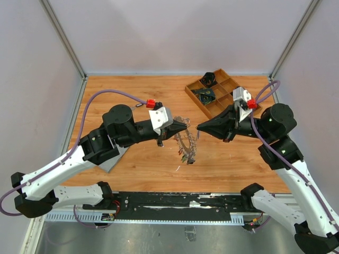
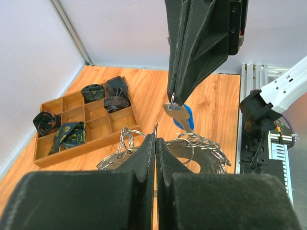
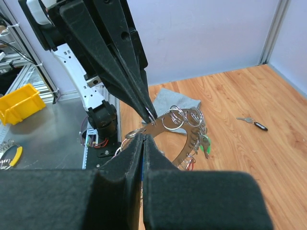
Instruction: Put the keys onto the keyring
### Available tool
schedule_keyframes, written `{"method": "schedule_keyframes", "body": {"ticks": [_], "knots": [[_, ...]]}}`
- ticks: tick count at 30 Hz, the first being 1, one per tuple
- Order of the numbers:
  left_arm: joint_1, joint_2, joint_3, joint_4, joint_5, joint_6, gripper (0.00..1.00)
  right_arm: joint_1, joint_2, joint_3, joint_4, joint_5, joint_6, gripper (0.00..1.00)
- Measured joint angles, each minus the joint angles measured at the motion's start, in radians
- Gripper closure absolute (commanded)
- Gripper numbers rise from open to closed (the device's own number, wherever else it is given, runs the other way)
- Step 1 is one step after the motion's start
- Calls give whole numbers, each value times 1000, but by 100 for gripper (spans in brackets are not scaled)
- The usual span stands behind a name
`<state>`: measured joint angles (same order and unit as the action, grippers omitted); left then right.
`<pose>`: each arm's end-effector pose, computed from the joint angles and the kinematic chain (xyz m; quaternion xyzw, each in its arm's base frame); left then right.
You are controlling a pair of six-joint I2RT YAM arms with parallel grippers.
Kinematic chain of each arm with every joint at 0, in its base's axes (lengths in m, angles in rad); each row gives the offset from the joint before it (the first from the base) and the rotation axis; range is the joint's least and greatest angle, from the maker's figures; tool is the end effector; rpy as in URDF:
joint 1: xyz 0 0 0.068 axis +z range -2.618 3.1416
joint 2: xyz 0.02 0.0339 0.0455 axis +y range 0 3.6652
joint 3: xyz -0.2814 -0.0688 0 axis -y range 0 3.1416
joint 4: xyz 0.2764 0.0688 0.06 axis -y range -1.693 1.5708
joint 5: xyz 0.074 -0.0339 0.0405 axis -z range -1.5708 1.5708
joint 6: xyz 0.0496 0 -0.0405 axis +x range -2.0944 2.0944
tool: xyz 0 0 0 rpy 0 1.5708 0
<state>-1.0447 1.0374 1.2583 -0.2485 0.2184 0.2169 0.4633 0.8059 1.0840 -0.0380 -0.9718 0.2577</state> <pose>0.1192 -0.2266 0.4715 0.4816 0.5306 -0.3503 0.6032 0.1369 0.1142 0.4743 -0.4215 0.5053 0.5151 0.5492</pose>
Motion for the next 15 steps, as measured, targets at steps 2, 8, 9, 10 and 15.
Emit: {"method": "schedule_keyframes", "body": {"ticks": [2, 8, 9, 10, 15], "knots": [[-2, 0, 0, 0, -1, 0, 99, 24, 14, 2, 3, 21, 1, 99], [-5, 1, 0, 0, -15, 0, 99, 69, 38, 5, 8, 69, 5, 99], [-5, 1, 0, 0, -16, 0, 99, 76, 39, 5, 11, 77, 6, 99], [-5, 1, 0, 0, -19, 0, 99, 80, 40, 5, 15, 83, 7, 99], [-5, 2, 0, 0, -24, 0, 99, 93, 46, 6, 30, 109, 13, 99]]}}
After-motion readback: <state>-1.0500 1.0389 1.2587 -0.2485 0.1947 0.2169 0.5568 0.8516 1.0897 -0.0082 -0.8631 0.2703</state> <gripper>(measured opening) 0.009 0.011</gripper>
